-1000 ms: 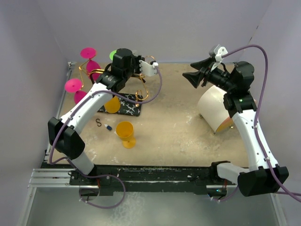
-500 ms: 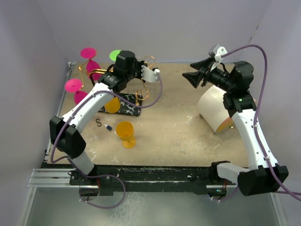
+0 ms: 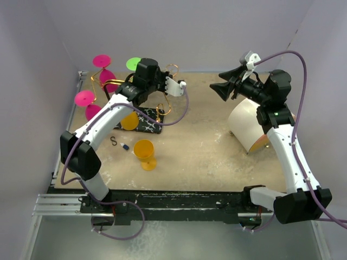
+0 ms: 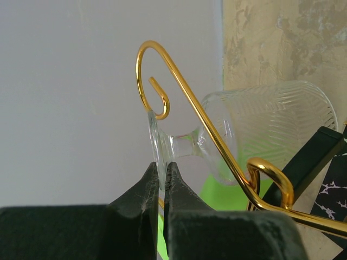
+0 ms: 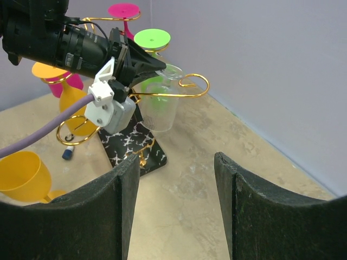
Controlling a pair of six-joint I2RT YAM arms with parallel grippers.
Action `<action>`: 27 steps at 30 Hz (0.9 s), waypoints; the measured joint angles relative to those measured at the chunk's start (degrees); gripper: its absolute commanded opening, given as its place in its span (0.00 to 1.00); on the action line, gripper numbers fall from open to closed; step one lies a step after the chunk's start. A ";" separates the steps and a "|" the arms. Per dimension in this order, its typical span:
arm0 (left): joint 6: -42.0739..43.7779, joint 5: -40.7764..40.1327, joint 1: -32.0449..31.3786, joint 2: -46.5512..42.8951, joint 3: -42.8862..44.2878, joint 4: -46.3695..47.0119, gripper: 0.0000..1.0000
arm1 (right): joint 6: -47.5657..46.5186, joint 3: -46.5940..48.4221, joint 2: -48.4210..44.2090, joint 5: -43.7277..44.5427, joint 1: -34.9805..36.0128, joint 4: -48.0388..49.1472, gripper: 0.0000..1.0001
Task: Place the wine glass upside down on the wine glass rack
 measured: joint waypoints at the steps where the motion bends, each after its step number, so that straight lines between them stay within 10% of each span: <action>1: -0.02 0.37 -0.02 0.09 0.09 0.07 0.00 | 0.00 0.00 0.00 0.02 -0.04 0.00 0.60; 27: -3.28 5.09 -1.81 3.13 4.61 0.09 0.00 | 0.00 -0.04 0.00 0.02 -0.37 0.00 0.60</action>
